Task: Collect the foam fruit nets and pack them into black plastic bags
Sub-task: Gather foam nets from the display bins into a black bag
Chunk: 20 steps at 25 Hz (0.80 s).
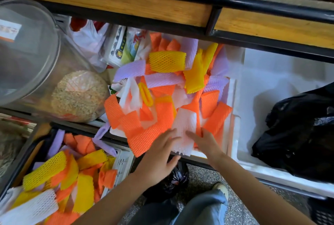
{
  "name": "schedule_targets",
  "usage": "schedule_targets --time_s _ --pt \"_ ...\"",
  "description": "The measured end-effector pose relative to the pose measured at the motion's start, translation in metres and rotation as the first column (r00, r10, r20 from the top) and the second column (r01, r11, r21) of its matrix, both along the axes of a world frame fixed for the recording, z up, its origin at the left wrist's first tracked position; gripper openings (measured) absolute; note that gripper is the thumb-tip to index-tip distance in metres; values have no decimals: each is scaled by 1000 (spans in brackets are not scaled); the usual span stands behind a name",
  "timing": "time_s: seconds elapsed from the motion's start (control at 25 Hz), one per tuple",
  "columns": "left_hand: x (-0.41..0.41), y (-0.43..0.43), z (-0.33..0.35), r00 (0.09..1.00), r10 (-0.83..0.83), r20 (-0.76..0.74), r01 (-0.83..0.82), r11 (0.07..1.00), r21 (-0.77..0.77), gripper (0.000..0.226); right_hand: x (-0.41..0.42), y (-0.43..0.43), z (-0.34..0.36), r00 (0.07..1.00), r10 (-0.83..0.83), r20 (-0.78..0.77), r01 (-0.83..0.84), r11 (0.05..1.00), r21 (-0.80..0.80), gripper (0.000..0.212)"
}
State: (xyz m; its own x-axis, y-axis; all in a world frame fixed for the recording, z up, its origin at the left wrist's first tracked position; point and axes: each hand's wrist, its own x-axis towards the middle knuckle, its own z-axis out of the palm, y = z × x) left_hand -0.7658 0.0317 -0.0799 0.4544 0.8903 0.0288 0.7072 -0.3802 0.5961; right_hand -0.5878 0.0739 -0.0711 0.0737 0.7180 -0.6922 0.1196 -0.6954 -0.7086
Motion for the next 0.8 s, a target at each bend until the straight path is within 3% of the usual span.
schedule_targets --time_s 0.08,0.16,0.24,0.4,0.56,0.64,0.72,0.8 --pt "-25 10 -15 970 28 -241 -17 999 45 64 7 -5 -2 999 8 54 -8 1000 -4 28" --pt "-50 22 -28 885 1 -466 -5 1000 -9 87 13 -10 -2 997 27 79 -26 1000 -14 30" --pt "-65 27 -33 870 -38 -492 15 999 -50 90 16 -15 -2 994 44 98 -44 999 -4 37" --pt "-60 32 -10 976 132 -171 -151 984 -100 51 18 -23 6 990 2 138 -7 999 37 30" --pt "-37 29 25 909 359 210 -376 926 42 37 13 -32 29 939 93 331 -137 984 114 50" --pt "-13 20 42 883 375 282 -411 908 80 40 6 -37 44 921 127 367 -197 967 159 52" --pt "11 10 55 899 298 320 -347 932 107 41 0 -39 61 946 106 307 -180 958 224 54" --pt "31 3 64 910 173 377 -229 968 108 43 2 -41 85 997 -3 78 -16 968 248 71"
